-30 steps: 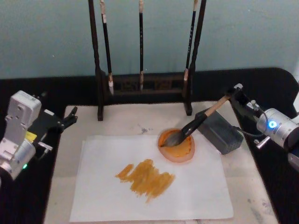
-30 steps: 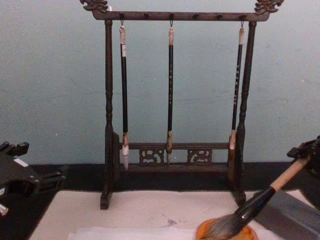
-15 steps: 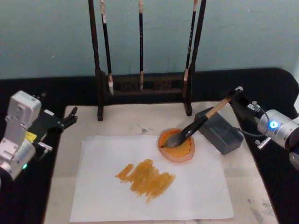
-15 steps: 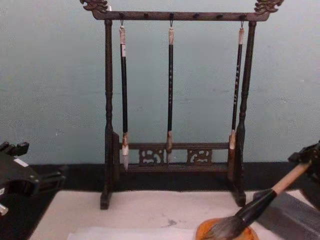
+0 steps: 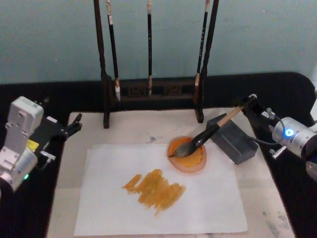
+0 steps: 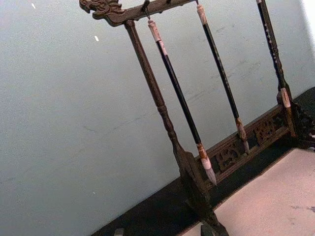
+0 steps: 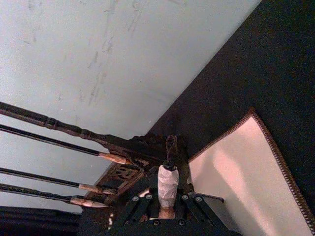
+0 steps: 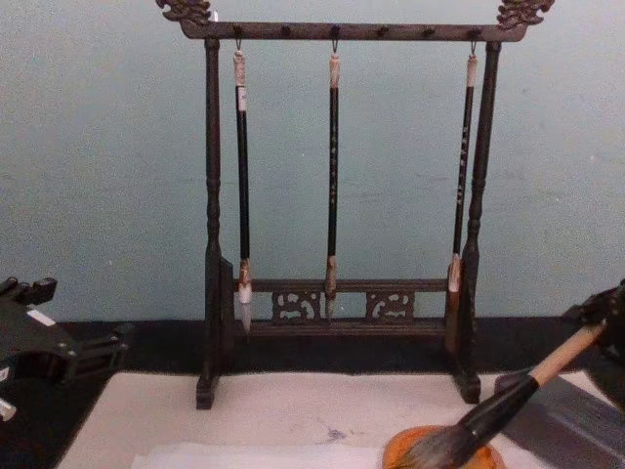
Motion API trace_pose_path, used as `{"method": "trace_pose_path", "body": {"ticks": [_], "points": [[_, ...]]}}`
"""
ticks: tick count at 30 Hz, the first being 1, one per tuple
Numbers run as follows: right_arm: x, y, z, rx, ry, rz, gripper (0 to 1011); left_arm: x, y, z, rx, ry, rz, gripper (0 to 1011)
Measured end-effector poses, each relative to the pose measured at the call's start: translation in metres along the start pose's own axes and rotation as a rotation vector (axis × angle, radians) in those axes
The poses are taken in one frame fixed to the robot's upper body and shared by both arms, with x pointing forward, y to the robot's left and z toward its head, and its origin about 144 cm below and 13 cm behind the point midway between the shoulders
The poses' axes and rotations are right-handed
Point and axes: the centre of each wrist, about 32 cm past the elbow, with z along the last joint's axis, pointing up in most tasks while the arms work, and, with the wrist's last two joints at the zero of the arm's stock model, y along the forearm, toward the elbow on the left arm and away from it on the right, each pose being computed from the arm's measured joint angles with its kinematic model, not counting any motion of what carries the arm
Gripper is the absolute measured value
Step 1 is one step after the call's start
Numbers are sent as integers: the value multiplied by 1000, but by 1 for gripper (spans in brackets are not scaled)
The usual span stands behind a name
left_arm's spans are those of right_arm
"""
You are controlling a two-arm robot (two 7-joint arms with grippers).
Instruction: Pick up the brush from the inkstone, write on the paper, then place the brush back to its original position.
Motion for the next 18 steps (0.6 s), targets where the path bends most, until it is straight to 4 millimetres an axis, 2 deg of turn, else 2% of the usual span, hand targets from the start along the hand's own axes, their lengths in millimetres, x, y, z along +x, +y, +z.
{"method": "trace_pose_path", "body": {"ticks": [18], "points": [[2,-1,1,12,-4,-29,152,0,0,0,0,0,0,1010]]}}
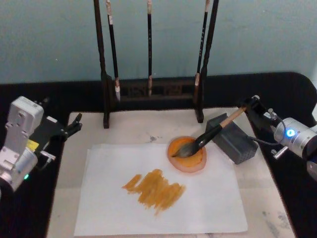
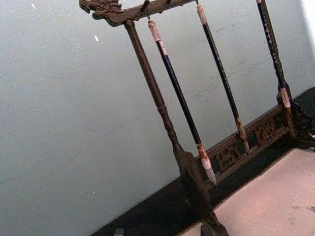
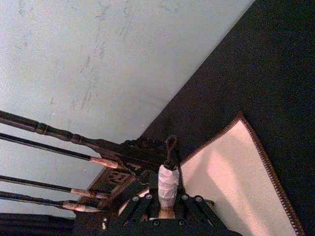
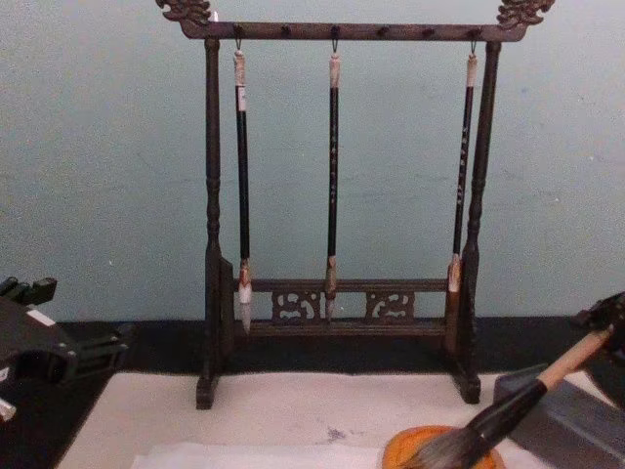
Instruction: Pick up the brush from the inkstone, write on the paper, then place the brush back to its original position.
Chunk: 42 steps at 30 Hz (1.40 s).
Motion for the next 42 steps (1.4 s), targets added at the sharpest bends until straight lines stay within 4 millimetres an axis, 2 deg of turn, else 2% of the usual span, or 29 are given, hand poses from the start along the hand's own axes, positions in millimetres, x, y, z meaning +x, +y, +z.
{"method": "trace_pose_path", "body": {"ticks": [11,14,15,17,22,25,26,27,30,32,33,36,37,42], "points": [[0,0,0,1,2,1,153,0,0,0,0,0,0,1010],[0,0,0,2,2,1,183,0,0,0,0,0,0,1010],[0,0,0,2,2,1,238,0,0,0,0,0,0,1010],[0,0,0,1,2,1,274,0,0,0,0,0,0,1010],[0,0,0,1,2,1,459,0,0,0,0,0,0,1010],[0,0,-1,1,2,1,533,0,0,0,0,0,0,1010],[0,0,-1,1,2,1,602,0,0,0,0,0,0,1010],[0,0,-1,1,2,1,602,0,0,0,0,0,0,1010],[0,0,-1,1,2,2,719,0,0,0,0,0,0,1010],[0,0,-1,1,2,2,760,0,0,0,0,0,0,1010],[0,0,-1,1,2,2,816,0,0,0,0,0,0,1009],[0,0,-1,1,2,1,864,0,0,0,0,0,0,1010],[0,0,-1,1,2,1,921,0,0,0,0,0,0,1010],[0,0,-1,1,2,1,1000,0,0,0,0,0,0,1010]]}}
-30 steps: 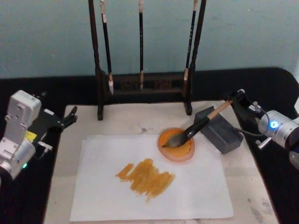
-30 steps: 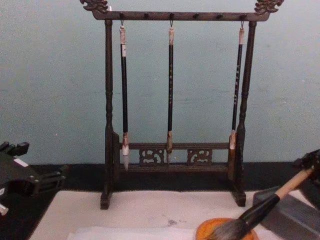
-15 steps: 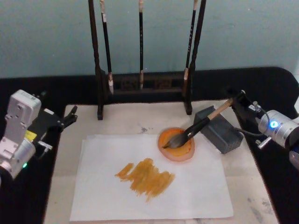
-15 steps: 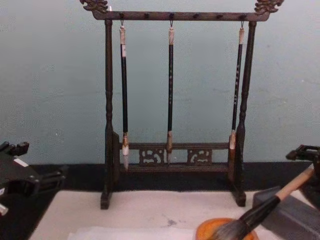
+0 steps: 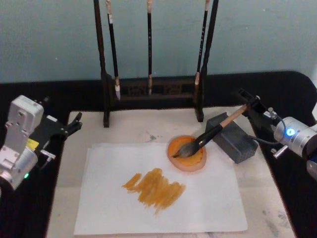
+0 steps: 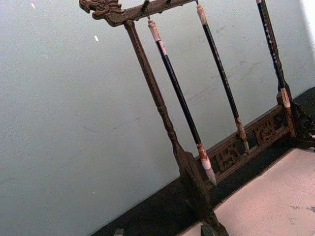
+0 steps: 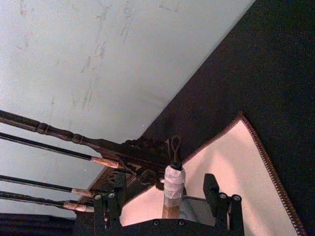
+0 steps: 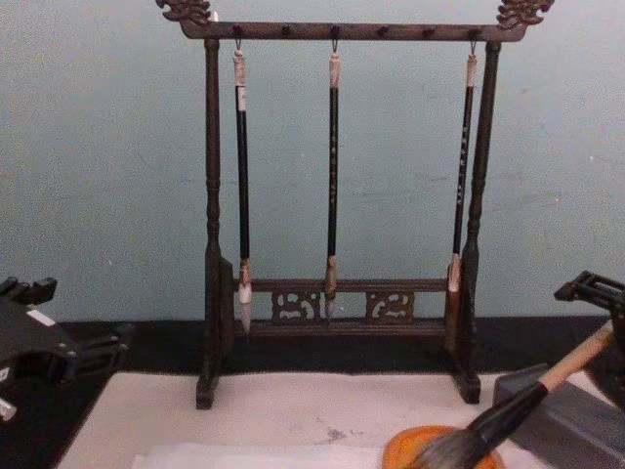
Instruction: Pick up the brush from the inkstone, write on the paper, then place the brush back to its original position.
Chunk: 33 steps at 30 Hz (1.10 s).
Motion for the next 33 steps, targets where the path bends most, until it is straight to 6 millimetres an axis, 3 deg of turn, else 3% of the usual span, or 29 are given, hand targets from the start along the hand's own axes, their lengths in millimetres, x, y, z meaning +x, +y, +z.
{"method": "trace_pose_path", "body": {"ticks": [13,33], "points": [[-2,-2,-1,1,5,8,1000,0,0,0,0,0,0,1009],[-40,-50,-17,29,-19,-63,1000,0,0,0,0,0,0,1010]]}}
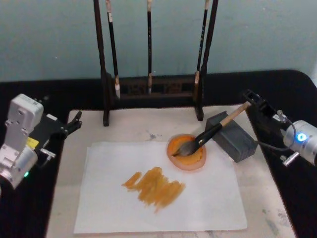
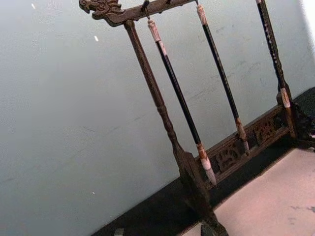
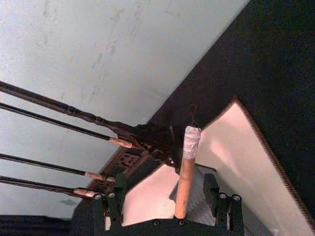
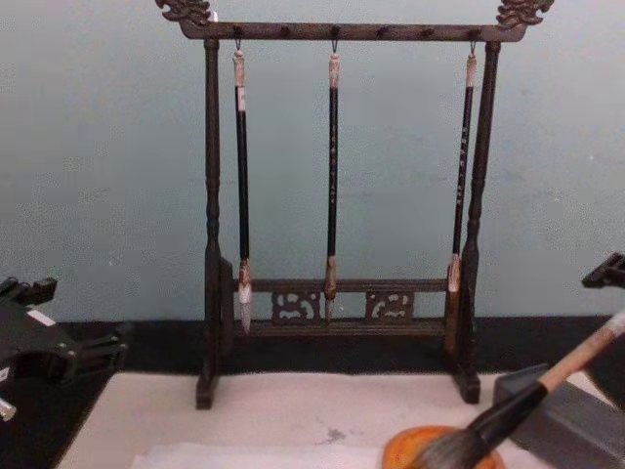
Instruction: Pick up the brush from the inkstone, write on the paper, then place the brush back to its original position.
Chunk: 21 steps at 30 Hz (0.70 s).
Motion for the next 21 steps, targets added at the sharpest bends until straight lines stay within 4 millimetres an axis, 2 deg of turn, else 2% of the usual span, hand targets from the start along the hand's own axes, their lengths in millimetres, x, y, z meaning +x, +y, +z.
{"method": "trace_pose_path", "body": {"ticks": [6,11,12,18,21], "points": [[-11,-14,-3,45,-83,-15,1000,0,0,0,0,0,0,1010],[-27,-28,-9,115,-301,-7,1000,0,0,0,0,0,0,1010],[-27,-28,-9,115,-301,-7,1000,0,0,0,0,0,0,1010],[-41,-35,-23,179,-573,-11,1000,0,0,0,0,0,0,1010],[-42,-35,-28,194,-635,-11,1000,0,0,0,0,0,0,1010]]}}
